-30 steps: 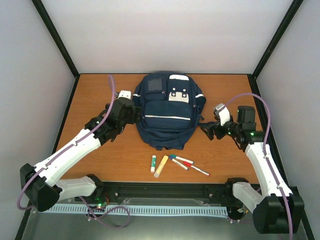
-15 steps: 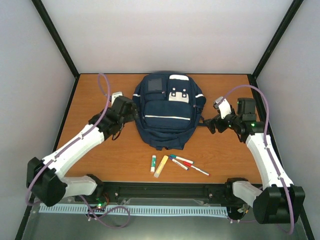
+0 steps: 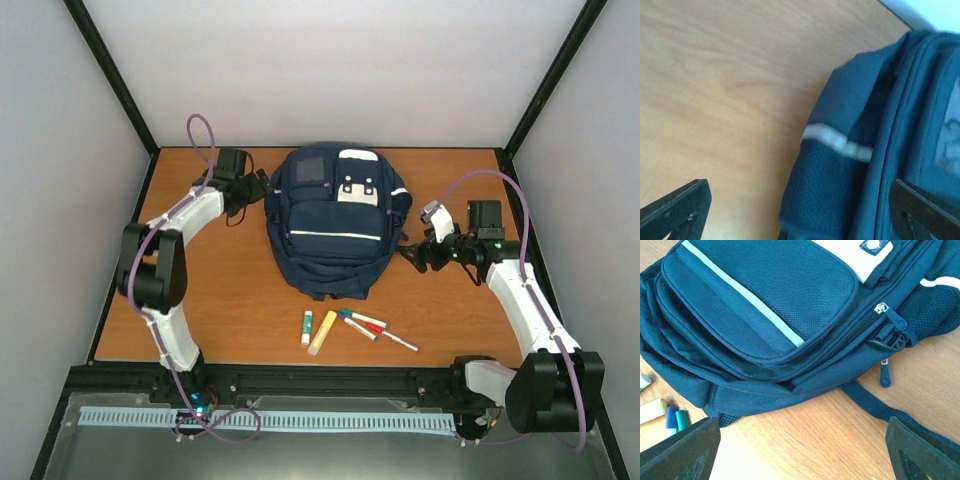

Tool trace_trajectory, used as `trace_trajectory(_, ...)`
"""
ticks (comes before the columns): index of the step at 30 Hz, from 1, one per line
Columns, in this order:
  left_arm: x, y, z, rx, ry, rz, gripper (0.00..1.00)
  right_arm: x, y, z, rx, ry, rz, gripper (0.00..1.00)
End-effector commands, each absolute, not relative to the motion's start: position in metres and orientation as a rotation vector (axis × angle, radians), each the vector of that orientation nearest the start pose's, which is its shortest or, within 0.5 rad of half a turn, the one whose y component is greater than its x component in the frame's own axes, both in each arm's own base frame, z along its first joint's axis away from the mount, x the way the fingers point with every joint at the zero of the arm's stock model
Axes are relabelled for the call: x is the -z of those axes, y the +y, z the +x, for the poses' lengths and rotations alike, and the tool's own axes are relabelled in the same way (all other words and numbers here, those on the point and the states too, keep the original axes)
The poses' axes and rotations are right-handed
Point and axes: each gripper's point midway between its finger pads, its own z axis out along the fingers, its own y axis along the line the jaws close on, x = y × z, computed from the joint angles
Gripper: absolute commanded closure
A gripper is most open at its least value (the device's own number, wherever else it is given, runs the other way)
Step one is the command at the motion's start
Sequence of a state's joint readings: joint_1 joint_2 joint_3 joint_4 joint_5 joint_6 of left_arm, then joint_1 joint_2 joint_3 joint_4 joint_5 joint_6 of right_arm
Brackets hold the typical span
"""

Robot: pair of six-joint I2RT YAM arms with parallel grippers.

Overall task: Pack the student bag
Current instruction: Adjust the student bag at the center of the board.

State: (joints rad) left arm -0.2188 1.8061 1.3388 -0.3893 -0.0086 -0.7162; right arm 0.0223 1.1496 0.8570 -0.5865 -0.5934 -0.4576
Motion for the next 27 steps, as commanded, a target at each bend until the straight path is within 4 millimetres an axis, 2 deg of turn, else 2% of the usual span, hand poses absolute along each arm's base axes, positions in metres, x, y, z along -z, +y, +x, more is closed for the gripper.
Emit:
trace_trajectory(1,-0.124,-0.127,0.525,0.599,2.414,-0.571,0.00,-0.172,0.108,0.294,-0.535,2.154,-0.850,0.08)
trace_trajectory(3,-0.099,-0.145,0.545,0.680,2.455,-0.506,0.00,-0.173,0.109,0.293,-0.542,2.150,-0.855,0.09)
trace_trajectory(6,-0.085,-0.169,0.565,0.771,2.466,-0.415,0.00,-0.171,0.114,0.287,-0.577,2.143,-0.901,0.18)
trace_trajectory(8,-0.085,-0.191,0.571,0.820,2.455,-0.303,0.00,-0.169,0.115,0.284,-0.590,2.146,-0.910,0.19)
trace_trajectory(11,-0.090,-0.240,0.570,0.936,2.435,-0.091,0.01,-0.168,0.114,0.285,-0.584,2.147,-0.909,0.19)
trace_trajectory(12,-0.100,-0.258,0.570,0.973,2.417,-0.019,0.01,-0.168,0.114,0.285,-0.585,2.148,-0.907,0.18)
trace_trajectory(14,-0.103,-0.289,0.569,0.995,2.406,0.094,0.01,-0.167,0.114,0.286,-0.591,2.151,-0.906,0.18)
trace_trajectory(17,-0.106,-0.322,0.577,1.017,2.388,0.155,0.01,-0.163,0.114,0.288,-0.595,2.164,-0.899,0.18)
trace_trajectory(19,-0.099,-0.328,0.586,1.009,2.406,0.108,0.00,-0.161,0.113,0.288,-0.597,2.174,-0.894,0.18)
trace_trajectory(22,-0.105,-0.319,0.592,0.935,2.414,0.054,0.00,-0.162,0.113,0.285,-0.598,2.171,-0.891,0.18)
trace_trajectory(24,-0.128,-0.305,0.592,0.847,2.390,0.038,0.00,-0.164,0.113,0.284,-0.587,2.157,-0.892,0.18)
trace_trajectory(25,-0.152,-0.297,0.588,0.807,2.364,0.032,0.00,-0.165,0.112,0.284,-0.580,2.151,-0.892,0.18)
trace_trajectory(27,-0.187,-0.277,0.579,0.710,2.337,-0.017,0.00,-0.166,0.112,0.284,-0.574,2.143,-0.890,0.18)
